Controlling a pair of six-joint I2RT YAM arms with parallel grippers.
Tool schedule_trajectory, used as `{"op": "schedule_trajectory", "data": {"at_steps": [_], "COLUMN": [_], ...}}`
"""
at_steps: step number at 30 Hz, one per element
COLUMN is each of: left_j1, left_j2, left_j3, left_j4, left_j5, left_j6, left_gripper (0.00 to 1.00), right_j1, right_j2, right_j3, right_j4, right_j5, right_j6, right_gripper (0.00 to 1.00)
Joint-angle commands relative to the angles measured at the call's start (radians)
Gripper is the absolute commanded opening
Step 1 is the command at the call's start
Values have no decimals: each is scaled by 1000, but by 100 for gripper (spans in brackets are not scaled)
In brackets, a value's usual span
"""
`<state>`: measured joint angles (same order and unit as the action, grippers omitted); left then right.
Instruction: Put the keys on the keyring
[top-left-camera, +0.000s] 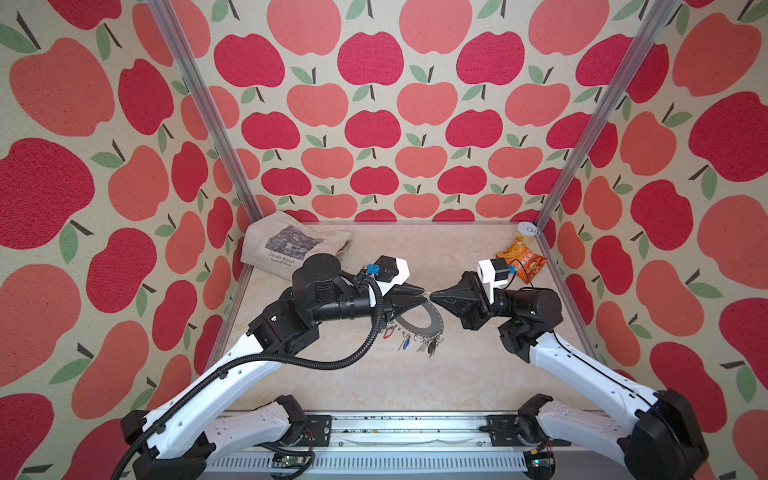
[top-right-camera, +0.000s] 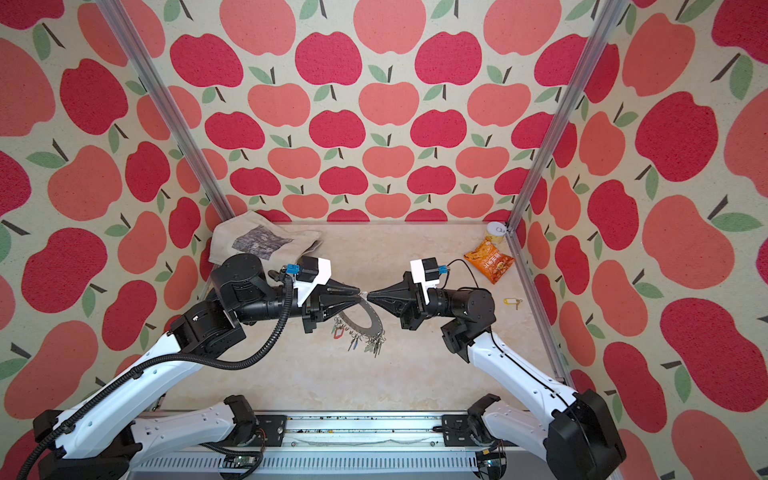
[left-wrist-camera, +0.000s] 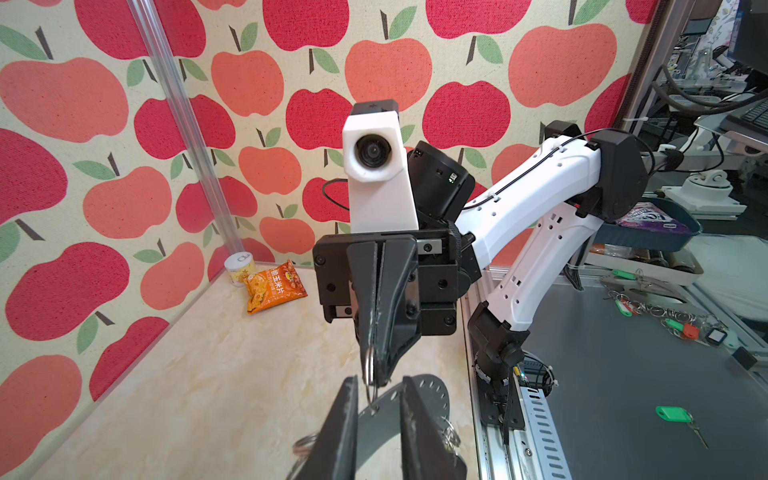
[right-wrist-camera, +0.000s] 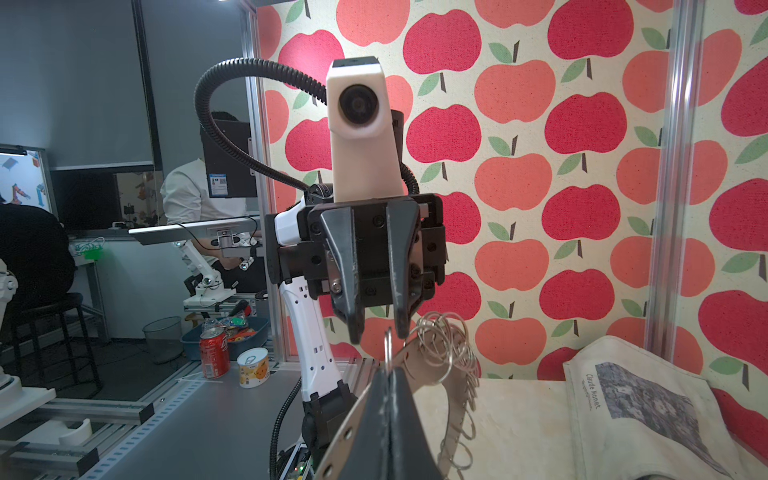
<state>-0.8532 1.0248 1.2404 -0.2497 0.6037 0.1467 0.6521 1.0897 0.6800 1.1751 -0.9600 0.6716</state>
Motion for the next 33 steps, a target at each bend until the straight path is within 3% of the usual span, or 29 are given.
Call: {"op": "schedule_trajectory", "data": {"at_steps": [1,10,21,28,31,33], "left_j1": [2,-3,-17,-20,-21,-23], "left_j2": [6,14,25,24,31,37], "left_j3": [-11,-13,-3,8,39,73], "left_j4": [27,30,20,-9,-83,-153], "left_j5": [26,20,21,-3,-28,-47], "left_j6": [-14,-12,0,26,63,97], "left_gripper": [21,19,0,0,0,0], "right_j1": [-1,13,30,46,46,48], "right_j2": [-9,-4,-9,-36,-77,-126], "right_j3": [13,23,31,38,46,63], "right_j4": [72,74,34,-106,-271,-472], "right_j5": [12,12,13,25,40,59], "right_j6": [26,29,1,-82,-165,-274], "right_gripper": [0,0,0,0,19,39]}}
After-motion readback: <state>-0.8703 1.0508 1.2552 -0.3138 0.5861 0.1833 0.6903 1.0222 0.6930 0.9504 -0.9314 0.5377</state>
